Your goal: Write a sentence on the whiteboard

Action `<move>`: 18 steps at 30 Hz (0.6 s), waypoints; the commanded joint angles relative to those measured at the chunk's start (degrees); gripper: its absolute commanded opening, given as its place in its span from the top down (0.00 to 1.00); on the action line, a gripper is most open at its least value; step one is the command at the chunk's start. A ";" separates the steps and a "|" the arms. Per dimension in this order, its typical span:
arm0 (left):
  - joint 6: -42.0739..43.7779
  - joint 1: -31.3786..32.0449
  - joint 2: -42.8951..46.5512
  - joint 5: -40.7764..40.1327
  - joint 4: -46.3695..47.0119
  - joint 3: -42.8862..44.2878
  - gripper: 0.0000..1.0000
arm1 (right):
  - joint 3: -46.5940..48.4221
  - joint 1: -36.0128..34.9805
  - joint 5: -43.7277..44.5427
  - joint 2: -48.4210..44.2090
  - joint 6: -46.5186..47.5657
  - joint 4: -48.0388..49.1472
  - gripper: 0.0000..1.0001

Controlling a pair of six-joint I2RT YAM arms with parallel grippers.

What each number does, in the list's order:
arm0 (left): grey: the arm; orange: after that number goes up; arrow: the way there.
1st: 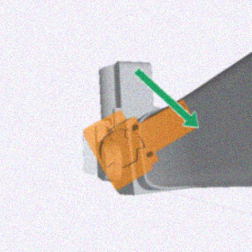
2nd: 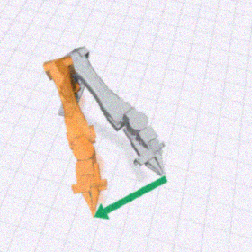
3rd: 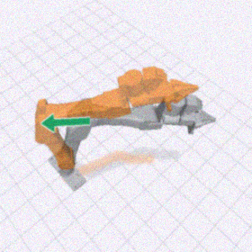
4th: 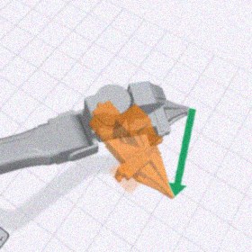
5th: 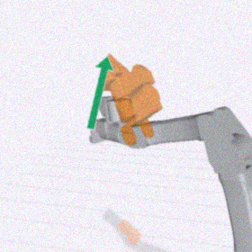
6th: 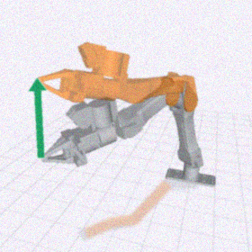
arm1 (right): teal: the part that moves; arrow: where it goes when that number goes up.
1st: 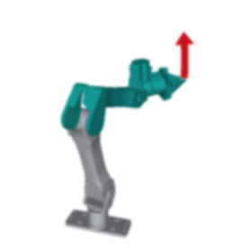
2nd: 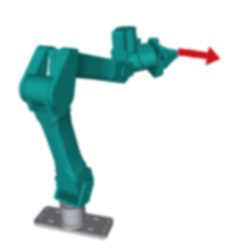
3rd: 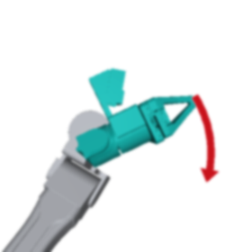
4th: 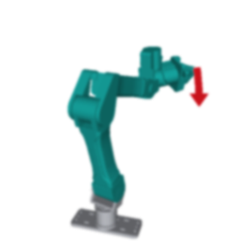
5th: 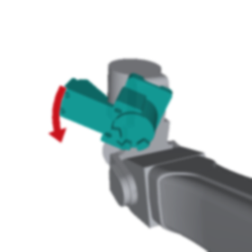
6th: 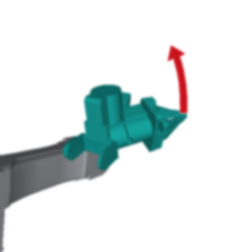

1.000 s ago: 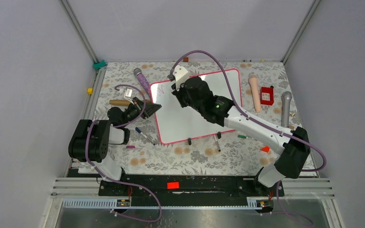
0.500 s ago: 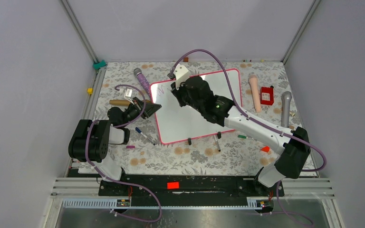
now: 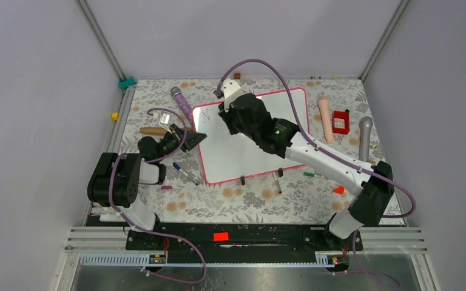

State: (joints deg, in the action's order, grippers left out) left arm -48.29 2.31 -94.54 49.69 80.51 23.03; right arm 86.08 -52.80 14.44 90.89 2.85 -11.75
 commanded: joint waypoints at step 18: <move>5.23 0.81 2.00 0.41 0.43 0.13 1.00 | 3.75 -0.29 1.83 4.30 -4.88 -0.87 1.00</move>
State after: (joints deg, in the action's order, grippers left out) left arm -46.98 2.52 -93.19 49.67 79.15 23.03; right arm 86.46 -52.82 15.18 94.45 -1.08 -13.17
